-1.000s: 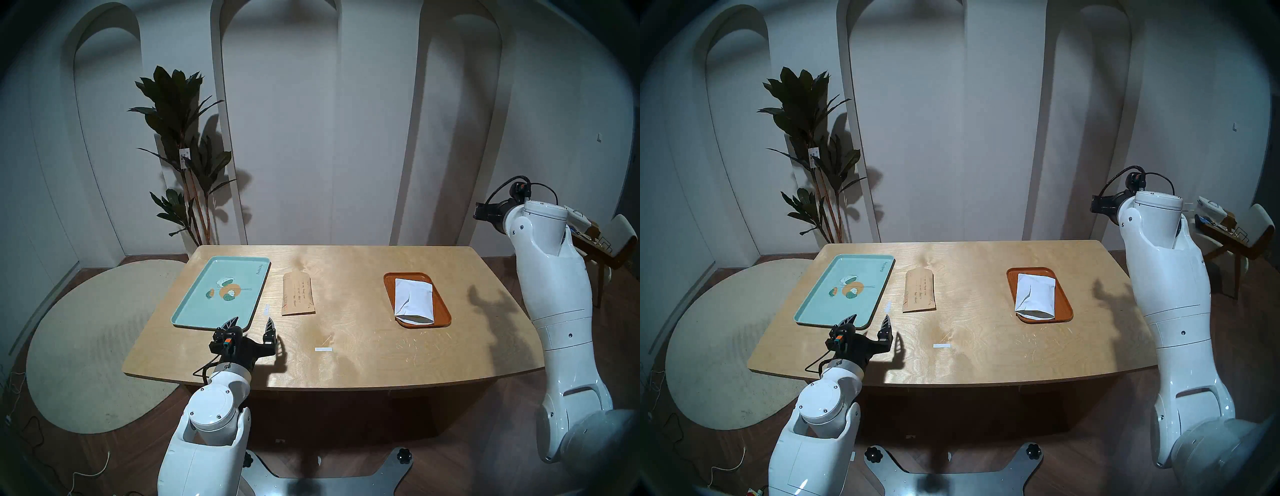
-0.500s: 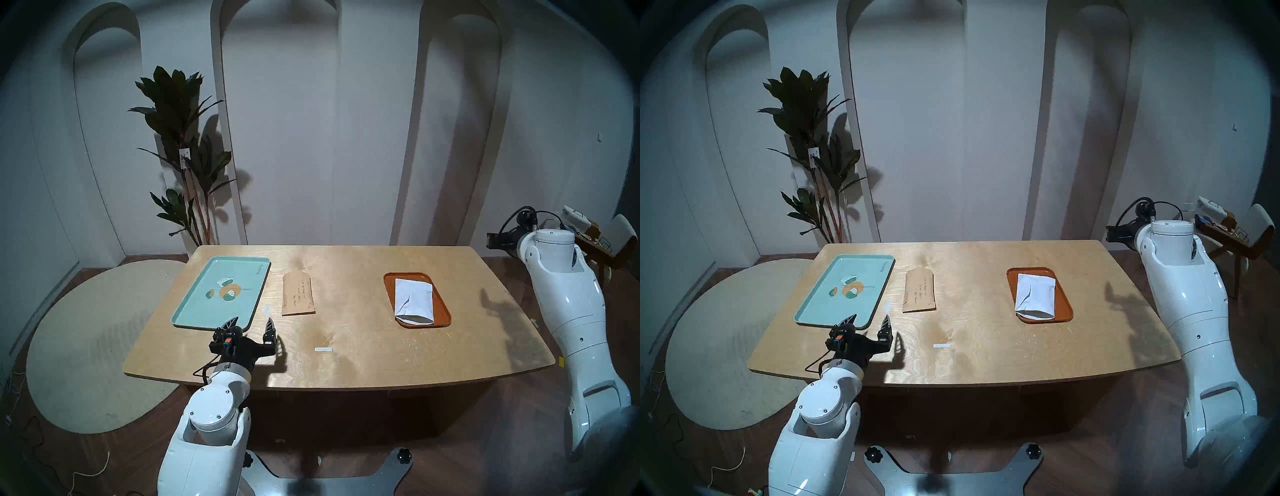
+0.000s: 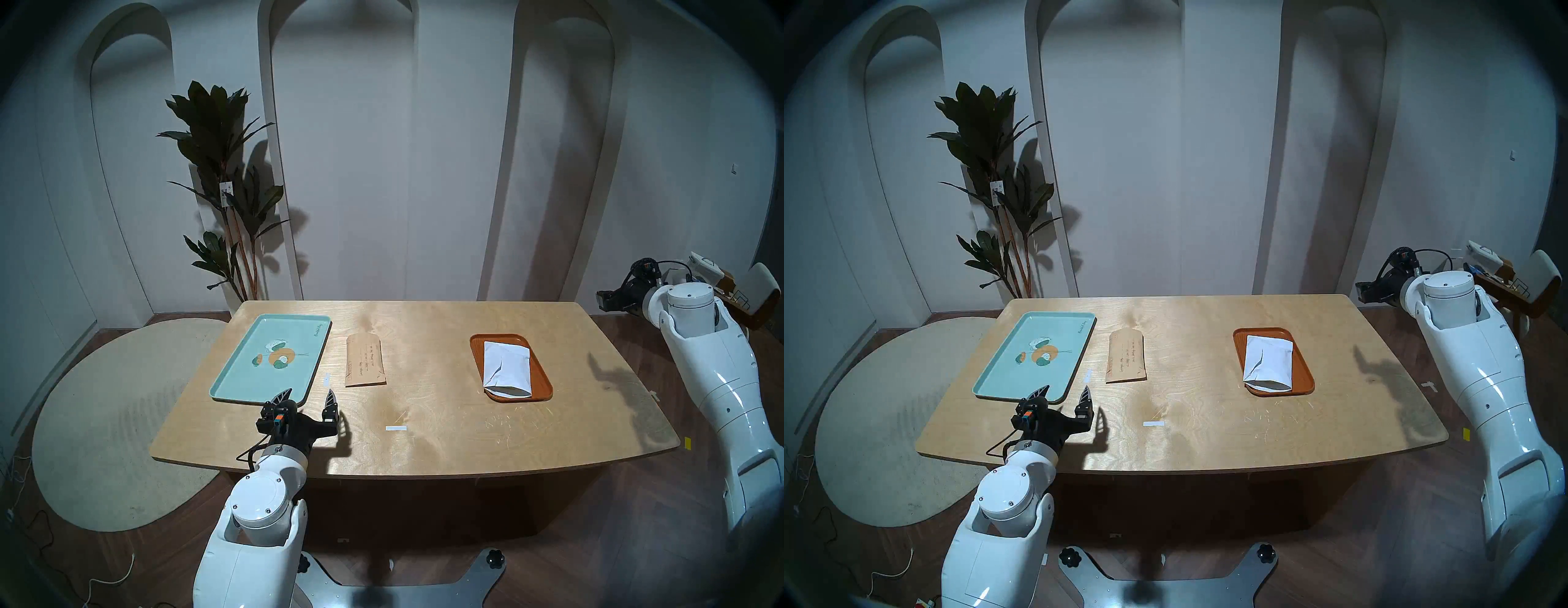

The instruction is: Sort the mail into the trays, one tray per recipient

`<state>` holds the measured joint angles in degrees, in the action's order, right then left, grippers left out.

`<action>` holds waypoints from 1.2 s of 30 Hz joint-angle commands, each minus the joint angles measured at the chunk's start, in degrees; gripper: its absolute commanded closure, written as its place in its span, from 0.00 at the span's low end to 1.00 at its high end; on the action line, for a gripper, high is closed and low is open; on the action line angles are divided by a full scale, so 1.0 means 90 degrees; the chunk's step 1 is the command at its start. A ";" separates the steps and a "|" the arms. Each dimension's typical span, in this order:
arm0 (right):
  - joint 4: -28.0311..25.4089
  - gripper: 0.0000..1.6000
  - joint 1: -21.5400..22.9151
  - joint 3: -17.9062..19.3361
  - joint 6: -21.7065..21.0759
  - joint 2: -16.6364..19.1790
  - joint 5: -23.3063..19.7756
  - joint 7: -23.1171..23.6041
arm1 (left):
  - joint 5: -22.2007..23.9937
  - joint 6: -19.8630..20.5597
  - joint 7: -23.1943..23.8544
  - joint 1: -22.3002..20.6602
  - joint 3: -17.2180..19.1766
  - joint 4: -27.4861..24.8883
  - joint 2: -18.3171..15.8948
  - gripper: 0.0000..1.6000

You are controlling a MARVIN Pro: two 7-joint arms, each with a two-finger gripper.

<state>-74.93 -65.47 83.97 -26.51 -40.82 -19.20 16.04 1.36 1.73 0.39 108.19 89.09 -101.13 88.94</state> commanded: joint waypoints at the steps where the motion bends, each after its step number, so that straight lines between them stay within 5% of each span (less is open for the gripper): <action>1: 0.0146 0.00 0.0116 -0.0268 0.0630 0.0575 0.0178 0.0636 | 0.0002 -0.0034 -0.0004 -0.0047 0.0005 -0.0149 0.0004 0.00; 9: 0.0606 0.00 0.0236 -0.0592 0.1473 0.0460 0.0684 0.1326 | 0.0003 -0.0029 -0.0006 -0.0039 0.0005 -0.0165 0.0005 0.00; 17: 0.0633 0.00 0.0129 -0.0124 0.2327 -0.0240 0.0778 0.0356 | 0.0002 -0.0033 -0.0004 -0.0046 0.0005 -0.0150 0.0004 0.00; 26: 0.0347 0.00 -0.0070 0.0565 0.2912 -0.1127 0.0140 -0.0736 | 0.0003 -0.0034 -0.0004 -0.0049 0.0005 -0.0146 0.0004 0.00; 36: 0.0123 0.00 -0.0760 0.0457 0.3540 -0.1557 0.0200 -0.1474 | 0.0003 -0.0030 -0.0005 -0.0041 0.0005 -0.0161 0.0004 0.00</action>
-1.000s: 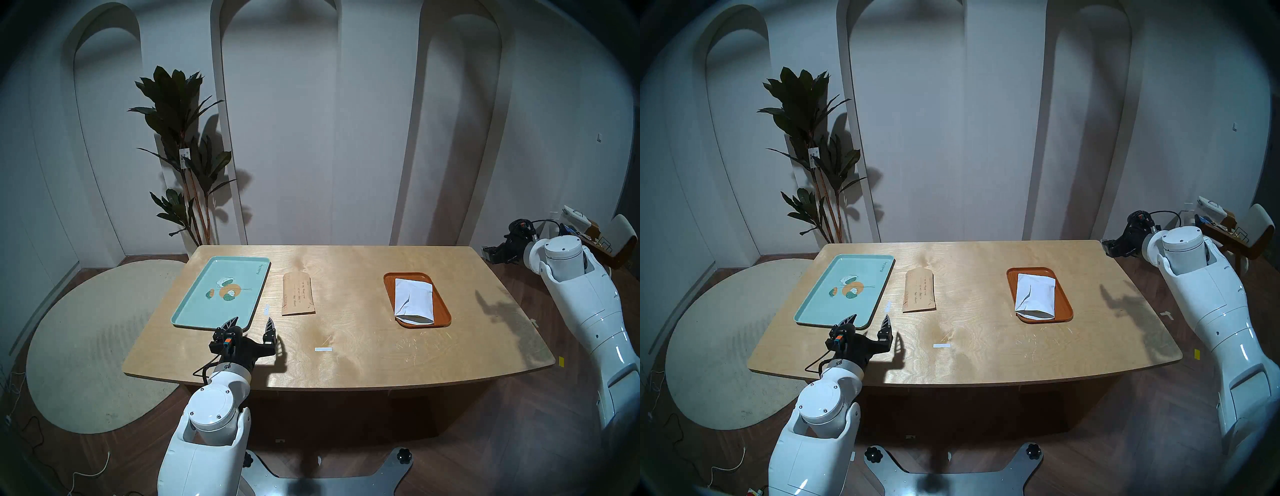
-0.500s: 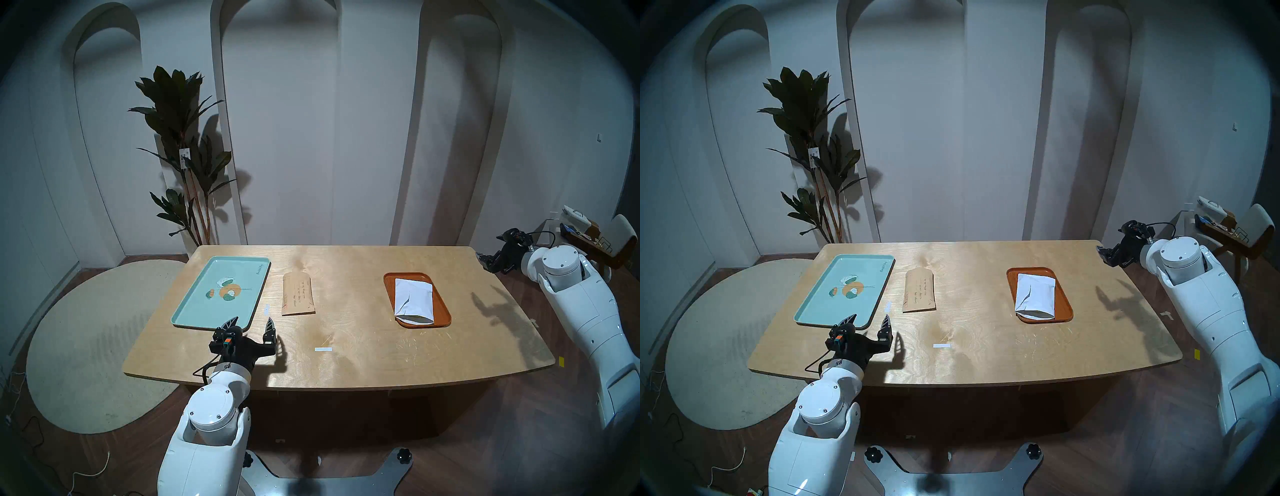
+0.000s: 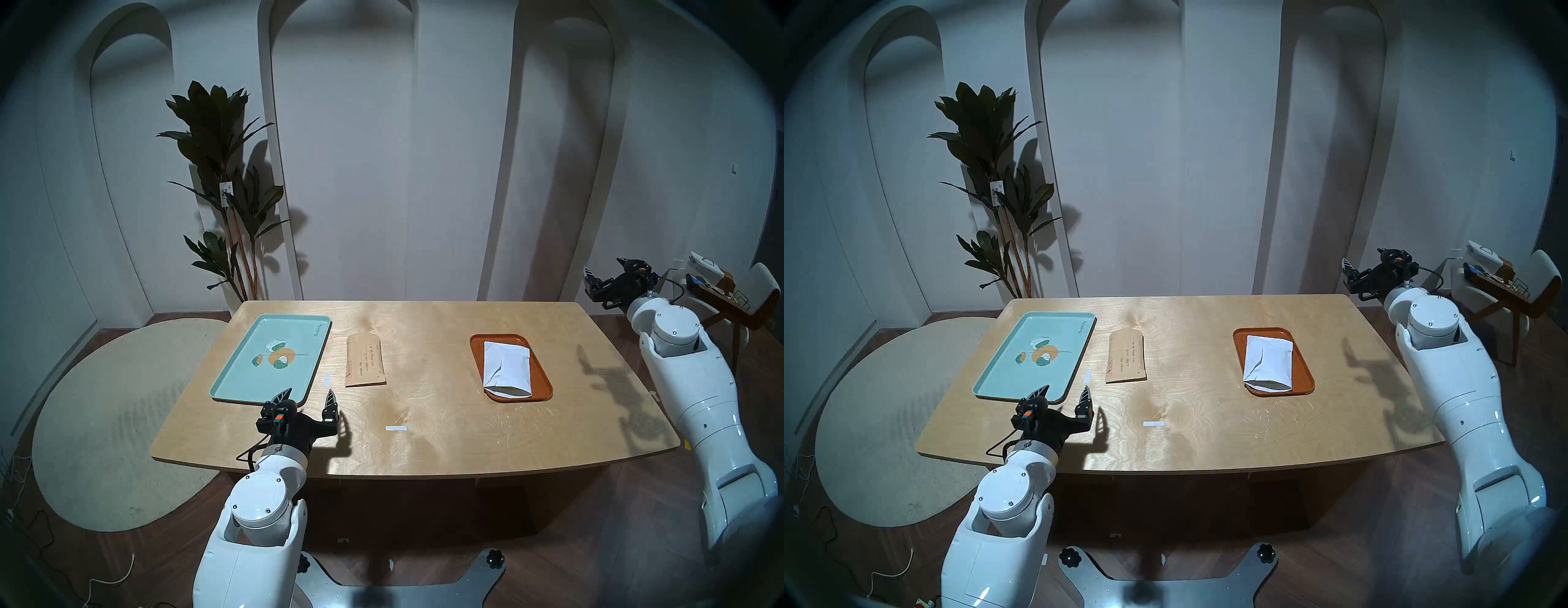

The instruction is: Sort the mail into the trays, one tray per recipient

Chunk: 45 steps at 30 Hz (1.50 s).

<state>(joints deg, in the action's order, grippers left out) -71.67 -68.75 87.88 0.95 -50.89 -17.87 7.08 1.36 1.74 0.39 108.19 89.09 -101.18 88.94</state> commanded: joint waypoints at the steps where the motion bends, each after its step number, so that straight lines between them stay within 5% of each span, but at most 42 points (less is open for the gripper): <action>1: -0.0230 0.00 -0.0390 0.0010 0.0557 -0.0454 0.0094 -0.0545 | 0.0002 -0.0029 -0.0006 -0.0040 0.0005 -0.0159 0.0005 0.00; 7: -0.0041 0.00 -0.0214 -0.0080 0.0894 -0.0492 0.0239 -0.0682 | 0.0002 -0.0025 -0.0006 -0.0036 0.0005 -0.0166 0.0005 0.00; 25: -0.0007 0.00 -0.0141 -0.0050 0.0950 -0.0552 0.0338 -0.0679 | 0.0002 -0.0024 -0.0006 -0.0035 0.0005 -0.0168 0.0005 0.00; 33: -0.0002 0.00 -0.0142 -0.0045 0.0908 -0.0567 0.0382 -0.0696 | -0.1747 0.0380 0.0281 -0.0490 -0.0634 -0.0351 -0.0954 0.00; 45: 0.0007 0.00 -0.0135 -0.0044 0.0908 -0.0576 0.0415 -0.0712 | -0.3791 0.0875 0.0984 -0.1277 -0.1675 -0.0647 -0.1725 0.00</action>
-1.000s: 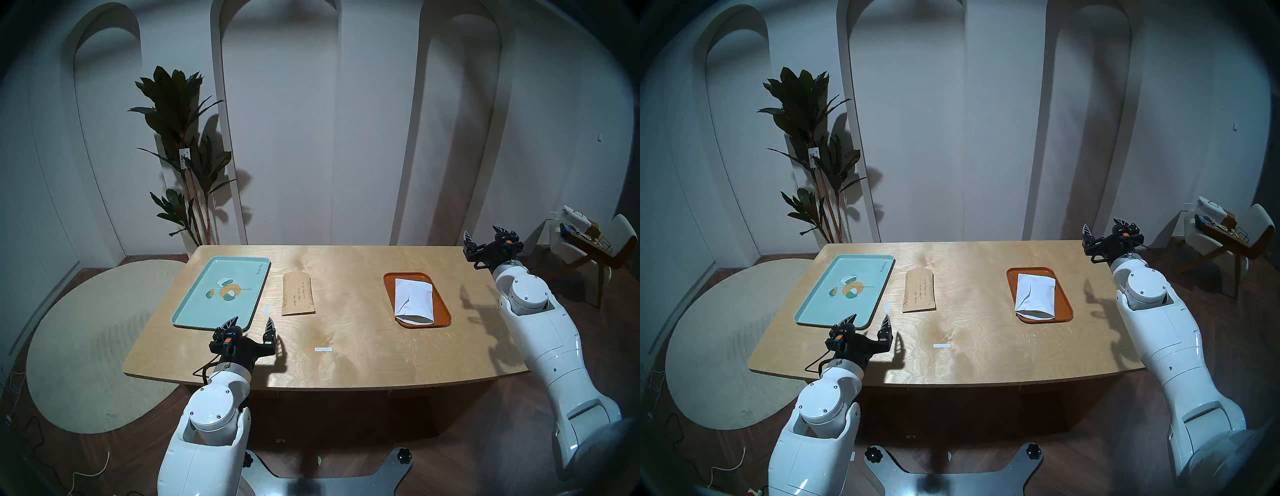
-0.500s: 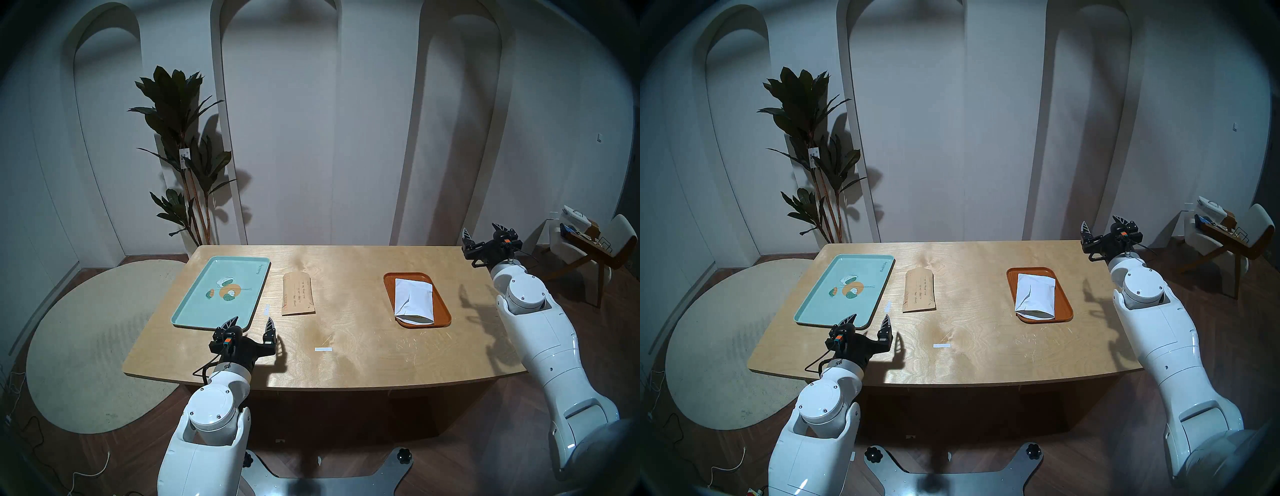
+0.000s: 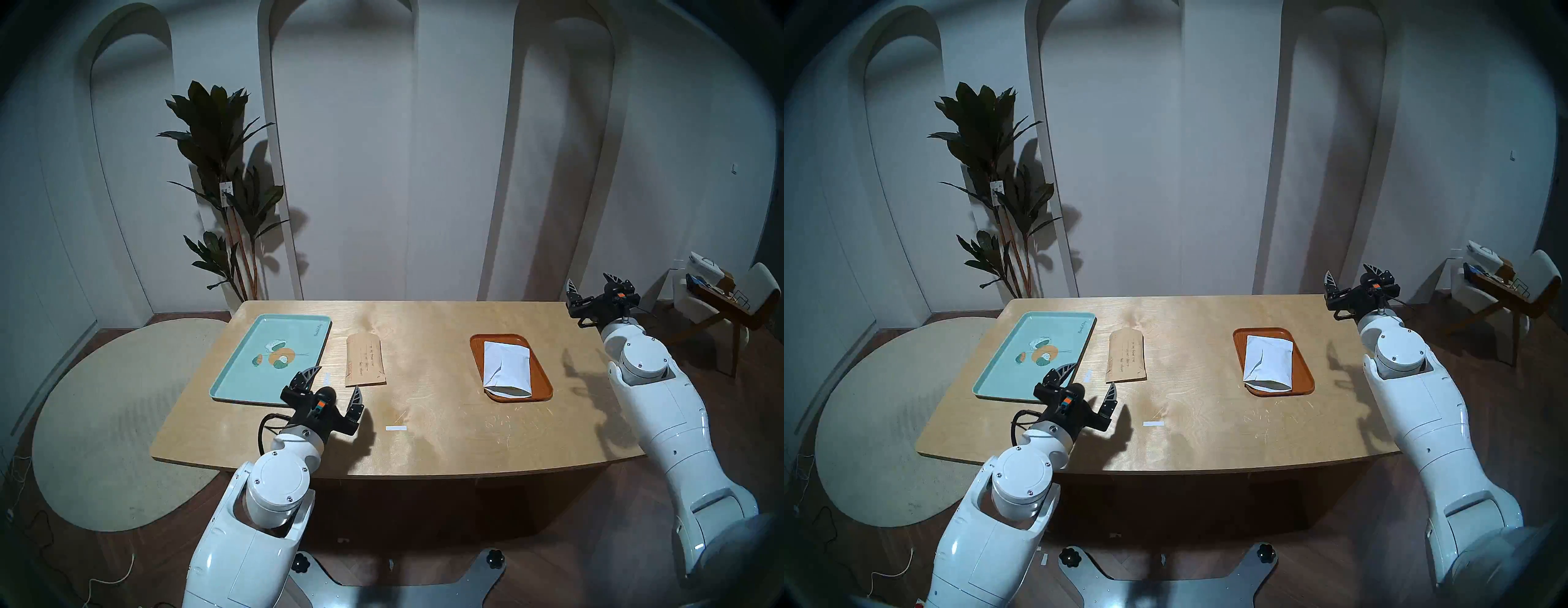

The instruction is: Sort the mail into the trays, one tray per recipient

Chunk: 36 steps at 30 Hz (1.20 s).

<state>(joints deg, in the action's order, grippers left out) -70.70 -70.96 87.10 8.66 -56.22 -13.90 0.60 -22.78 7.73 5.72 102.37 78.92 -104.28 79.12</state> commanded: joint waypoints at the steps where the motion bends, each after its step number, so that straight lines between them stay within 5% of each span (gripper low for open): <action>1: -0.0100 0.00 0.0111 0.0043 0.0051 0.0017 -0.0025 0.0009 | -0.1109 0.0208 0.0391 -0.0630 -0.0545 -0.0302 -0.0634 0.00; 7: -0.0100 0.00 0.0113 0.0043 0.0057 0.0015 -0.0029 0.0005 | -0.2325 0.0612 0.1123 -0.1125 -0.1112 -0.0333 -0.1201 0.00; 15: -0.0105 0.00 0.0113 0.0042 0.0066 0.0020 -0.0053 0.0011 | -0.3443 0.1023 0.2121 -0.1545 -0.1530 -0.0520 -0.1365 0.00; 21: -0.0107 0.00 0.0111 0.0038 0.0072 0.0027 -0.0073 0.0014 | -0.4150 0.0965 0.2963 -0.1960 -0.1782 -0.0131 -0.1399 0.00; 36: -0.0105 0.00 0.0112 0.0024 0.0072 0.0041 -0.0105 0.0019 | -0.5037 0.0956 0.3430 -0.2801 -0.1734 0.0921 -0.0402 0.00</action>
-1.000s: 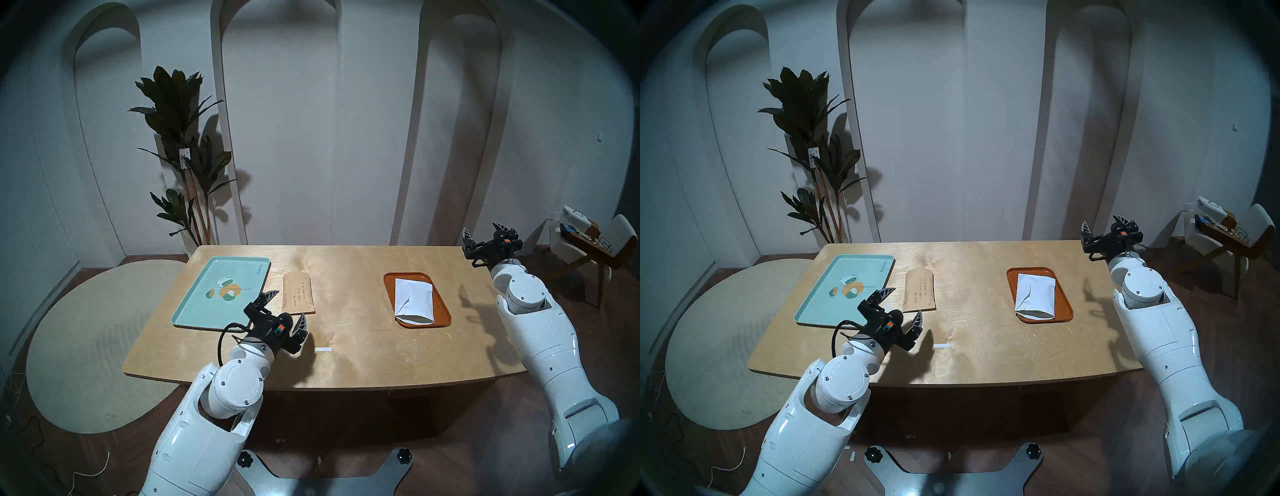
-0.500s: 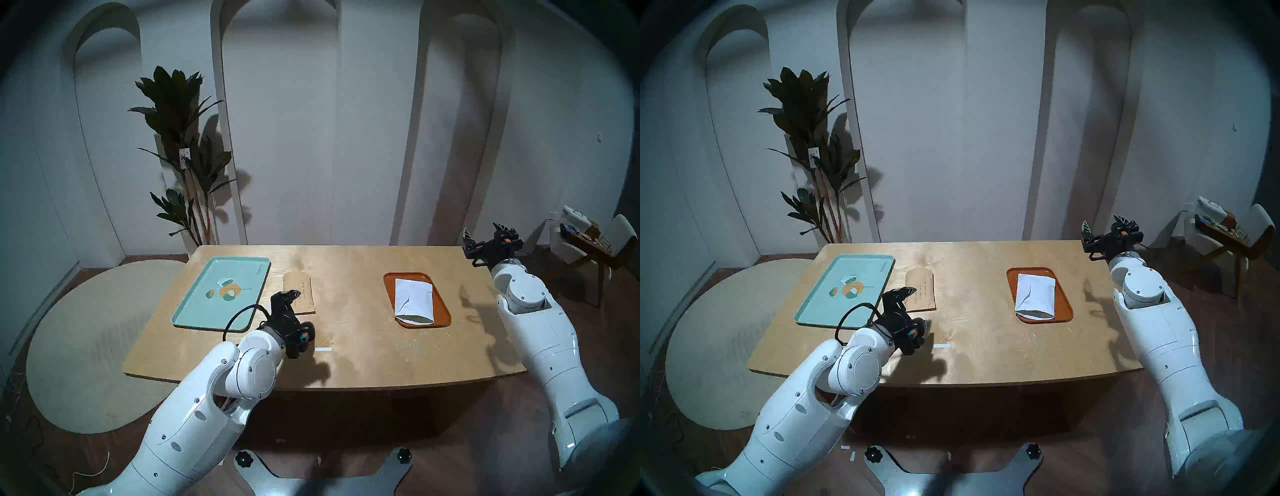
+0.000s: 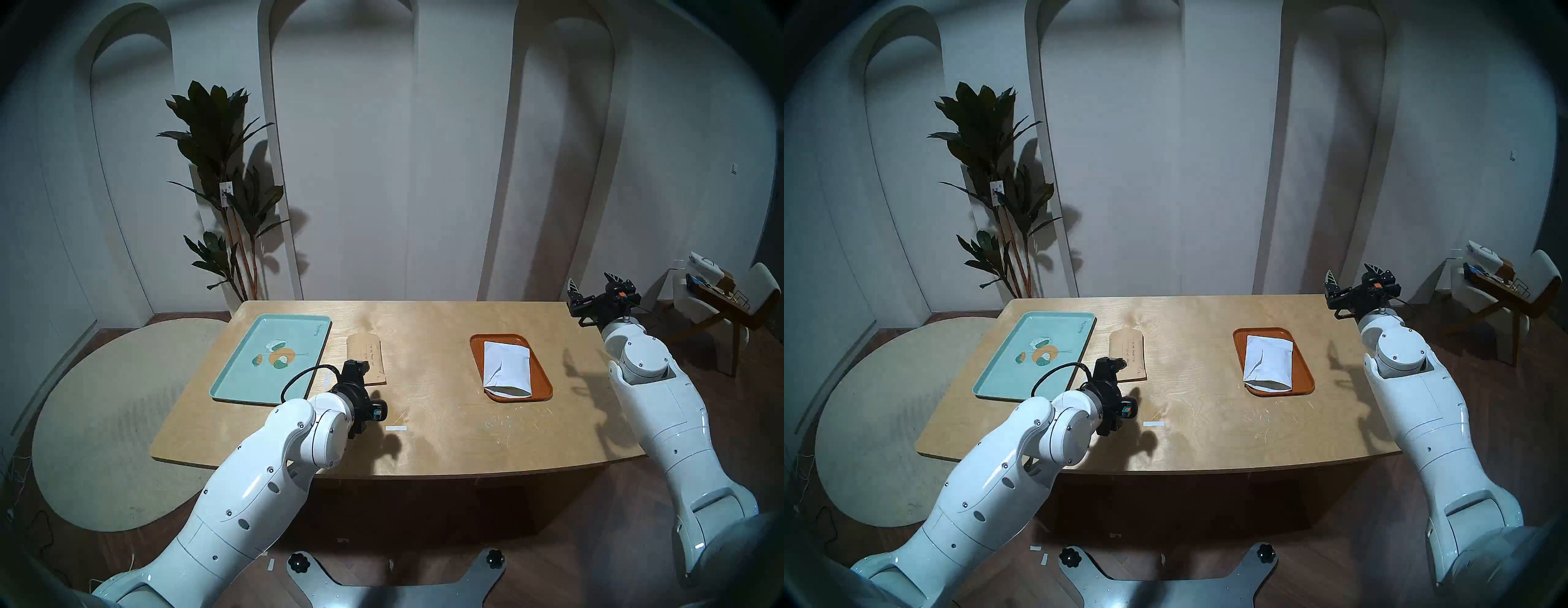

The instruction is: Sort the mail into the trays, one tray per recipient

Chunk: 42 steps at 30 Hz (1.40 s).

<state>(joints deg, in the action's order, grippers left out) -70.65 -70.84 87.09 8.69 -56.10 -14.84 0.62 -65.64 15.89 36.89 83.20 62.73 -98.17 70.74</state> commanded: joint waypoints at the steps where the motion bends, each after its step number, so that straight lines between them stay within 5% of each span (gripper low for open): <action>1: -0.0112 0.00 0.0099 0.0025 0.0069 0.0028 -0.0002 0.0019 | -0.0329 0.0037 -0.0031 -0.0718 0.0092 0.0323 0.0592 0.00; 8: -0.0113 0.00 0.0098 0.0022 0.0074 0.0033 -0.0012 0.0023 | -0.0448 0.0048 0.0030 -0.1212 0.0105 0.0890 0.0759 0.00; 9: -0.0113 0.00 0.0098 0.0022 0.0075 0.0034 -0.0012 0.0024 | -0.0601 -0.0051 -0.0031 -0.0972 0.0335 0.0779 0.0895 0.00; 18: -0.0114 0.00 0.0096 0.0019 0.0091 0.0039 -0.0020 0.0029 | -0.0481 0.0035 0.0096 -0.1329 0.0228 0.1112 0.0791 0.00; 42: -0.0112 0.00 0.0096 0.0011 0.0107 0.0047 -0.0028 0.0029 | -0.0445 0.0898 0.0162 -0.0445 0.0250 0.0471 0.1154 0.00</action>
<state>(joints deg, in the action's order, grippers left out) -70.65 -70.82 87.02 8.94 -55.90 -15.25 0.84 -69.81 22.12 40.47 77.84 65.16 -92.70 78.81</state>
